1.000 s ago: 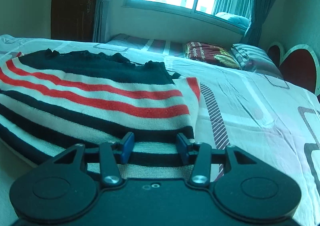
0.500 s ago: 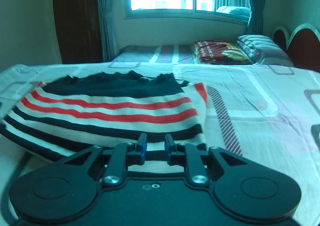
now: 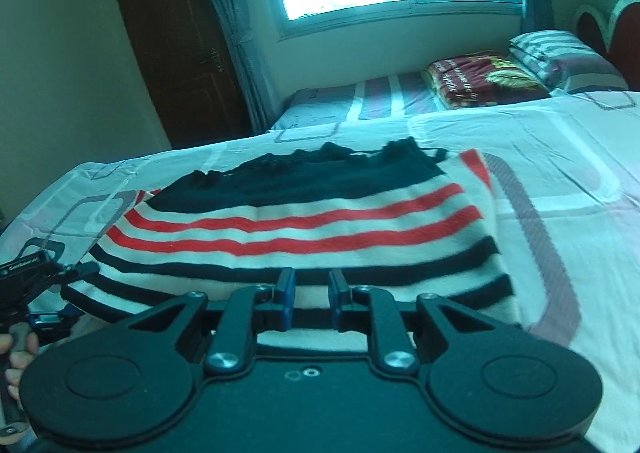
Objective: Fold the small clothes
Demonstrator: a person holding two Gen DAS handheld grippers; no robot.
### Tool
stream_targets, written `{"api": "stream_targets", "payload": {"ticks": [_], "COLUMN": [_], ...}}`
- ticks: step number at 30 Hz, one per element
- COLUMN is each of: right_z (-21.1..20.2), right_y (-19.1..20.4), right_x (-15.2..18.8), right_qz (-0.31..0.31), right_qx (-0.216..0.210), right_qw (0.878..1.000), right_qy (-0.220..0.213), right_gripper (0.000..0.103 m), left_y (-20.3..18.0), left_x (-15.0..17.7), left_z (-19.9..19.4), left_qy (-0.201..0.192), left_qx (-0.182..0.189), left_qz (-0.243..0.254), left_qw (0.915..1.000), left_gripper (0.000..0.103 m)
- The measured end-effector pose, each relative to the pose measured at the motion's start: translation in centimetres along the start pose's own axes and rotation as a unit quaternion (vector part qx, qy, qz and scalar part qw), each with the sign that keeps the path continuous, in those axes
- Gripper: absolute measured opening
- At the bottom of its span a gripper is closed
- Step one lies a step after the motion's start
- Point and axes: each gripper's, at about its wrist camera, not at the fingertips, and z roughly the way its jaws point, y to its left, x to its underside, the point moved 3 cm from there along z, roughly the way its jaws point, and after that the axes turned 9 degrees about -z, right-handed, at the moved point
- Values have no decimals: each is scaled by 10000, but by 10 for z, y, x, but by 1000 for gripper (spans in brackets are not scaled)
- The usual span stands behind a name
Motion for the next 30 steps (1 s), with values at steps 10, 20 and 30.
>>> {"api": "stream_targets", "payload": {"ticks": [10,20,30], "right_z": [64,98,99], "right_y": [12,34,31], "right_x": [-20,-23,-18], "right_qz": [-45,-468,-421], "right_qx": [-532,-292,-255], "right_qw": [9986,9974,9977], "right_qy": [11,468,471], "right_gripper": [9,5,2], "left_y": [-8,-10,-77], "left_x": [-15,-21,-24], "left_z": [45,39,27], "left_qy": [-25,34,167], "left_qx": [-49,-102,346], "left_qz": [-9,337,1246], "left_qw": [10000,9994,9915], "left_gripper": [28,26,23]}}
